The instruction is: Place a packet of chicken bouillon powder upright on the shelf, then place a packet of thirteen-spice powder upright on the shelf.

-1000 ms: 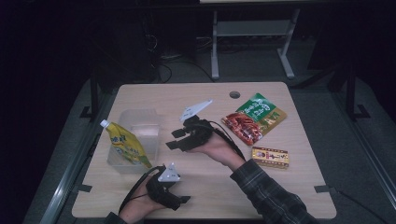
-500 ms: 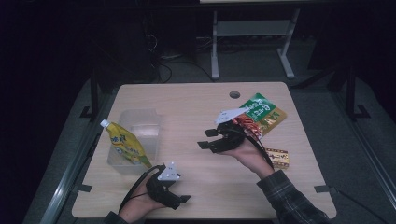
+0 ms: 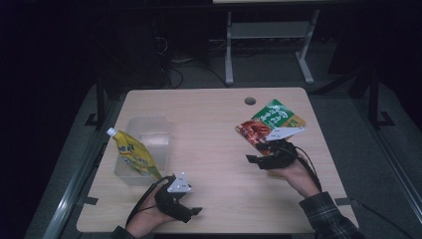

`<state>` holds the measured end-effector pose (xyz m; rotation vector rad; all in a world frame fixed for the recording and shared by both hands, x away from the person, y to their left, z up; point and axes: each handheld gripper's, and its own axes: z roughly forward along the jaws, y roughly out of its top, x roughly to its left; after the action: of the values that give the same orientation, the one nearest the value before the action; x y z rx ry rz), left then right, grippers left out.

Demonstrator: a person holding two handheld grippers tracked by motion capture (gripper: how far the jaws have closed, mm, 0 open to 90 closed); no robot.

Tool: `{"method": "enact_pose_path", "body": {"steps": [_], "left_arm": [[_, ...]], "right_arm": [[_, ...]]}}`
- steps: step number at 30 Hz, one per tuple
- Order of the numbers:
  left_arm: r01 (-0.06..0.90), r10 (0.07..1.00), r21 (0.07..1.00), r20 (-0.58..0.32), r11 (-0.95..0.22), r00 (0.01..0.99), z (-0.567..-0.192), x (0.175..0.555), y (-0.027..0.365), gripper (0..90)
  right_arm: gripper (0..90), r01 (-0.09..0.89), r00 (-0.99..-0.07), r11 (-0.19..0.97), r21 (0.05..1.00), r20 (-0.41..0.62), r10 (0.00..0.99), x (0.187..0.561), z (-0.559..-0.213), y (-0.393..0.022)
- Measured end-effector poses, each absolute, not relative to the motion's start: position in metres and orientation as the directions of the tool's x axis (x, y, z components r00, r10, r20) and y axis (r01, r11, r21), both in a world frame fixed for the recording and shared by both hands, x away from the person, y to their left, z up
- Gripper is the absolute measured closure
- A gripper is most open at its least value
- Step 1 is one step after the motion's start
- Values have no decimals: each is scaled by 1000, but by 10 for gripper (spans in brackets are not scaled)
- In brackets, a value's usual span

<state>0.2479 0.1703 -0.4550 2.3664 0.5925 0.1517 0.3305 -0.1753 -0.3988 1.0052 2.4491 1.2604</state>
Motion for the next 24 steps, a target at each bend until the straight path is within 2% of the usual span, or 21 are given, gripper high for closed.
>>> {"method": "enact_pose_path", "body": {"steps": [5,8,10,11,12,17,18,24], "left_arm": [[378,457,654,-56,-655,888,-455,248,170,163],[382,461,660,-59,-648,885,-455,247,170,164],[375,455,656,-54,-655,889,-455,248,170,164],[375,455,655,-53,-657,889,-455,248,170,164],[375,454,655,-53,-657,889,-455,248,170,164],[377,456,657,-55,-653,888,-455,248,170,164],[376,456,657,-54,-654,888,-455,248,170,164],[376,459,662,-54,-648,887,-455,248,170,164]], "right_arm": [[400,518,-688,364,774,125,715,325,-405,-206],[431,535,-651,349,769,112,751,323,-408,-223],[524,553,-621,338,762,106,777,321,-410,-236],[630,562,-585,325,760,89,806,319,-413,-249],[630,562,-585,325,760,89,806,319,-413,-249],[824,604,-498,278,747,81,863,313,-418,-280],[893,627,-457,260,734,77,886,311,-421,-290],[898,694,-380,225,684,83,921,309,-434,-309]]}}
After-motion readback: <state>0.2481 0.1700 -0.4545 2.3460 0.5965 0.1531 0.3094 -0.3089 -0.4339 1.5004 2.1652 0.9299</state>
